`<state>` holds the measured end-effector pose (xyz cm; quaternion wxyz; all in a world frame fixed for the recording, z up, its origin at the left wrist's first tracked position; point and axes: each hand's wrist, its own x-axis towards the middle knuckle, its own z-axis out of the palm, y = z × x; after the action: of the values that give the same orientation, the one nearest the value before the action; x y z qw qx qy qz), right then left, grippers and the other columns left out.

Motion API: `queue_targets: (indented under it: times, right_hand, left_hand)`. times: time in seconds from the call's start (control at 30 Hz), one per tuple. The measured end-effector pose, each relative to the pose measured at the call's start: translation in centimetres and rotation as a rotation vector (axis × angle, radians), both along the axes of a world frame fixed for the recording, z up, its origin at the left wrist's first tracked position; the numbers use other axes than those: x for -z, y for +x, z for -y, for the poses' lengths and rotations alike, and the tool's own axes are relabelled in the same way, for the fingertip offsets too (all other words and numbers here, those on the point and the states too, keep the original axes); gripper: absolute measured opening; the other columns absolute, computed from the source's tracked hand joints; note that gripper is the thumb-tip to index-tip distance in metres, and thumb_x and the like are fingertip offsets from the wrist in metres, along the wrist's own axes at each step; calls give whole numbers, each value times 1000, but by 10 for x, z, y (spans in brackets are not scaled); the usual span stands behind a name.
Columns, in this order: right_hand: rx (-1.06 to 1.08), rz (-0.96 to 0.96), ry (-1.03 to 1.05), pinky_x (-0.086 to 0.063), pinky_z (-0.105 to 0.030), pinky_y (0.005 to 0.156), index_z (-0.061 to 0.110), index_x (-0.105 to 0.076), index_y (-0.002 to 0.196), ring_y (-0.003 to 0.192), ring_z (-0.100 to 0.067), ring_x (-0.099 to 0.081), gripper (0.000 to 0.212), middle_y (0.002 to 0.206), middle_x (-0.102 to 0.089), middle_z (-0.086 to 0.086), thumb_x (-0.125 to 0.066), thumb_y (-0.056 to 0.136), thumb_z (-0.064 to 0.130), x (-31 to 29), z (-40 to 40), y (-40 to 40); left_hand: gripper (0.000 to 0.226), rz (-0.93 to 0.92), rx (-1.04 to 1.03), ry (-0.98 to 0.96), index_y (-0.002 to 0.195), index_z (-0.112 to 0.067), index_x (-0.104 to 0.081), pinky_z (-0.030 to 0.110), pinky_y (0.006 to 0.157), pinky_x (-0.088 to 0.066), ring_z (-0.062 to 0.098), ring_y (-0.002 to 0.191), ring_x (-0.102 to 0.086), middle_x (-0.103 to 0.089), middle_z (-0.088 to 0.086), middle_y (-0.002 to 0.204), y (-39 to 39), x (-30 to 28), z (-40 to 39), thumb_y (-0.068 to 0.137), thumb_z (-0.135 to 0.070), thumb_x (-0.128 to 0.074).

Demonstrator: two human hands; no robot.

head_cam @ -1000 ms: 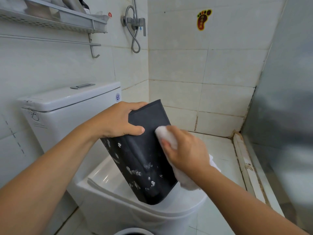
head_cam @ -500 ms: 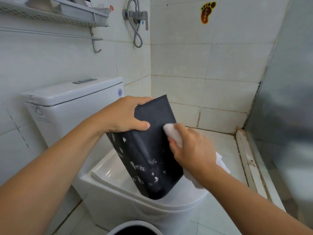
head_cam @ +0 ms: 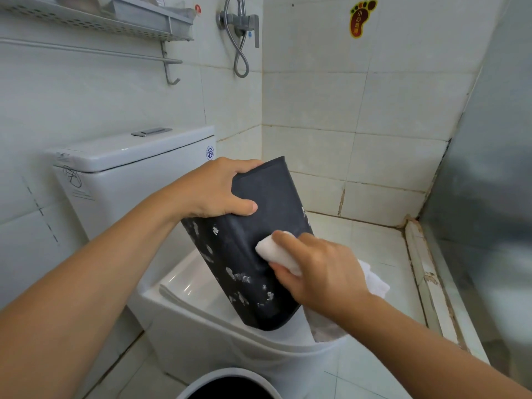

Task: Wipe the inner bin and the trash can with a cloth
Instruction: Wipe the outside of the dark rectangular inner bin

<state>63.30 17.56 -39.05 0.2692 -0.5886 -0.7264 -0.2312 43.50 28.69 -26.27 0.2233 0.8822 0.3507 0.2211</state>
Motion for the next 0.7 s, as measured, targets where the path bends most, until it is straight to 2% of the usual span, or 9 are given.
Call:
queue_targets:
  times: [0.1,0.17,0.27,0.33,0.4,0.47,0.6,0.7]
  right_hand:
    - [153,-182,12,-49,-37,54,28,-60,110,68,-32,-63,29,80,-64,2,-59,93,52,-14,-21,11]
    - [106,-112,49,-44,-34,50,27,-61,110,64,-31,-63,30,79,-63,2,-58,91,50,-11,-16,4]
    - [-58,39,-13,-31,-28,45,30,-64,111,57,-26,-59,36,74,-60,6,-55,86,54,-3,5,-8]
    - [-20,-9,-6,-39,-30,47,31,-63,111,62,-28,-63,35,77,-63,5,-56,88,56,-10,-3,-2]
    - [106,-132,-8,-43,-35,53,28,-59,111,69,-32,-64,31,82,-65,3,-57,93,53,-18,-19,4]
    - [131,-131,18,-38,-34,52,25,-58,109,66,-32,-62,30,80,-64,2,-58,93,51,-18,-21,1]
    - [-60,34,-37,-36,-31,44,29,-63,107,55,-27,-57,34,73,-58,5,-53,89,55,-7,3,-14]
    - [-31,2,17,-40,-30,43,29,-64,107,54,-25,-57,35,71,-59,6,-52,89,57,-15,-5,-12]
  left_hand:
    - [64,-1,-11,3,120,-64,-53,28,97,-53,2,101,-70,-72,-28,108,2,1,2,84,-19,-81]
    - [63,-6,-19,19,128,-59,-58,33,98,-54,2,101,-70,-72,-25,112,4,2,2,83,-20,-81]
    - [63,-2,-21,4,109,-71,-55,30,96,-57,-4,97,-70,-71,-32,108,0,2,-2,84,-20,-80]
    - [65,-15,-25,-1,118,-69,-52,21,95,-54,-6,91,-69,-70,-36,104,-3,3,-2,85,-21,-80]
    - [67,-11,-32,-1,137,-55,-54,22,97,-52,-2,94,-69,-72,-30,109,-1,2,-1,85,-22,-80]
    - [65,-16,-42,19,137,-49,-57,30,97,-53,2,99,-69,-72,-21,116,2,2,0,84,-22,-80]
    - [57,-21,-47,7,127,-53,-60,39,93,-59,2,93,-72,-74,-24,106,-1,3,-5,84,-21,-79]
    - [63,-16,-44,-1,137,-47,-57,37,97,-57,-1,97,-71,-73,-26,109,-4,5,-9,84,-23,-80]
